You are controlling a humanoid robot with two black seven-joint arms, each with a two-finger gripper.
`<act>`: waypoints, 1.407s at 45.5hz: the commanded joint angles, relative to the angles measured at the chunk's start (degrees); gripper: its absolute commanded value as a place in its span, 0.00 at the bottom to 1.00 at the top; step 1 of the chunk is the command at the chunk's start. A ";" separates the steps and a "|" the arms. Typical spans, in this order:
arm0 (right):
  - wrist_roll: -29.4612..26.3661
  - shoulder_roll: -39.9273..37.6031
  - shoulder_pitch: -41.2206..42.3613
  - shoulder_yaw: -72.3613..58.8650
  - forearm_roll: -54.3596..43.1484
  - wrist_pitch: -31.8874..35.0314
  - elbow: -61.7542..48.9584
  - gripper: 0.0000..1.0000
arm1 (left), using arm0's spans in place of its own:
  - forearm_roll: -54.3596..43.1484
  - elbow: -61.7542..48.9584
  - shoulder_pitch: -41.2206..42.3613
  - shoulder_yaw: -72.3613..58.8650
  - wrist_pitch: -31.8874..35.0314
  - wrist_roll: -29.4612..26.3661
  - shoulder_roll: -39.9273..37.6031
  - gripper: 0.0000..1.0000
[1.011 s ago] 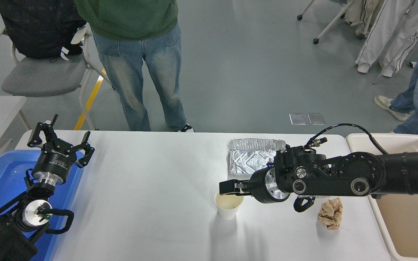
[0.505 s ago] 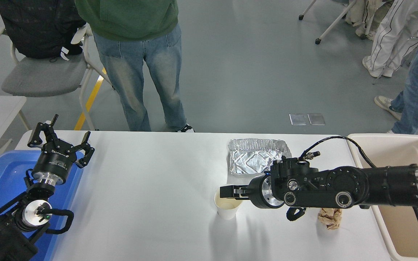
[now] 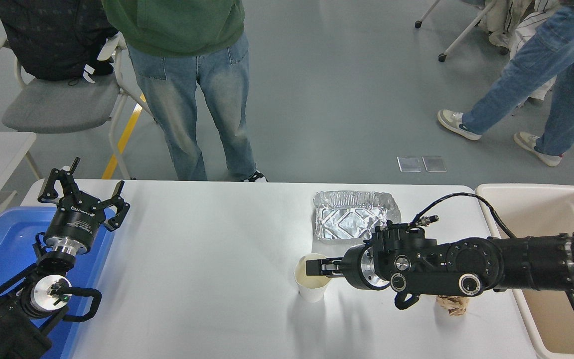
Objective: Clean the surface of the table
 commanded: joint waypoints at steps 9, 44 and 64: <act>4.21 -0.23 1.61 0.21 0.13 1.99 0.05 0.00 | 0.00 0.00 0.00 0.00 0.00 0.00 0.06 0.99; 6.15 -4.18 3.80 0.47 0.39 4.27 3.90 0.00 | 0.00 0.00 0.00 0.00 0.00 0.00 -0.03 0.99; 8.43 -26.15 10.22 1.97 1.71 10.77 15.51 0.00 | 0.00 0.00 0.00 0.00 0.00 0.00 -0.03 0.99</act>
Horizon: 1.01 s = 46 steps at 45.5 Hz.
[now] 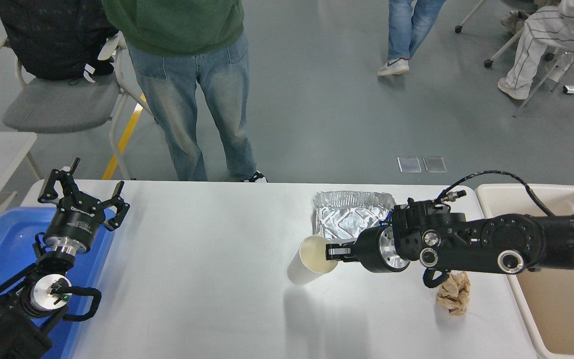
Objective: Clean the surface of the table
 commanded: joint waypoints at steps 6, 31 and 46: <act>0.94 -18.65 3.93 4.37 0.24 7.12 7.95 0.00 | 0.01 0.00 0.01 0.00 0.00 0.00 0.07 0.99; 0.85 -42.30 7.62 19.23 0.15 26.73 10.32 0.00 | 0.01 0.00 0.01 0.00 0.00 0.00 0.07 0.99; 1.46 -51.00 7.01 19.05 -0.55 27.52 8.39 0.00 | 0.01 0.00 0.01 0.00 0.00 0.00 0.07 0.99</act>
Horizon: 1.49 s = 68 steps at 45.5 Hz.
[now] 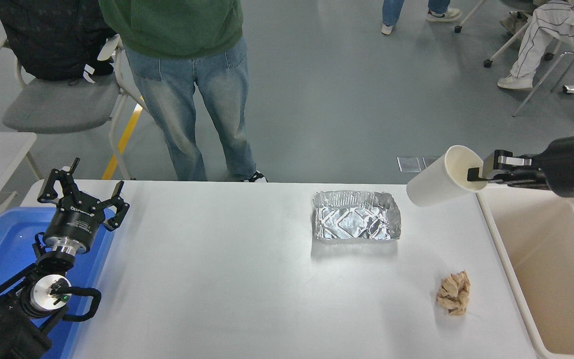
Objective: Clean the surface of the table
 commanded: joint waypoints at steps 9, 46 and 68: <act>2.34 -7.88 -1.68 -0.14 -0.59 1.05 -8.89 0.00 | 0.00 0.01 0.00 0.09 0.00 0.00 0.03 0.99; 22.02 10.22 -31.47 0.48 0.29 -11.95 -51.51 0.00 | 0.00 0.01 0.00 0.09 0.00 -0.09 0.03 0.99; 23.96 32.01 -45.10 0.04 2.84 -19.95 -85.69 0.00 | 0.00 0.01 0.00 0.09 0.00 -0.09 -0.05 0.99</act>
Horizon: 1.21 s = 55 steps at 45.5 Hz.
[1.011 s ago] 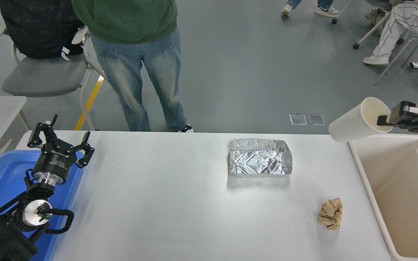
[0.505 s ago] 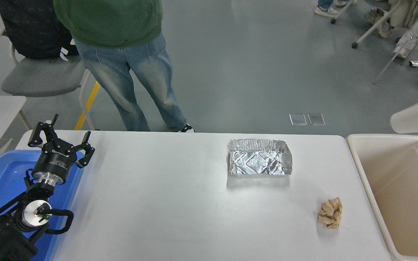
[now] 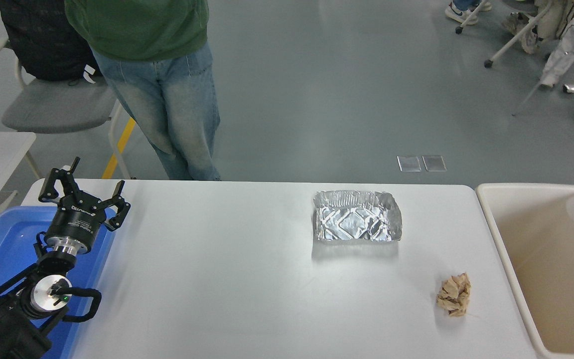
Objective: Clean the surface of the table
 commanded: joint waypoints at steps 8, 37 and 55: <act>2.64 19.84 -8.02 -0.56 0.72 -4.13 -28.83 0.00 | 0.00 0.02 0.00 0.00 0.00 0.05 0.03 0.99; -2.63 29.25 -10.83 -1.09 5.29 -16.88 -30.07 0.00 | 0.00 0.02 0.00 0.00 0.00 -0.04 0.03 0.99; -3.25 29.43 -11.01 -1.09 5.91 -18.03 -30.07 0.00 | 0.00 0.02 0.00 0.00 0.00 -0.04 0.03 0.99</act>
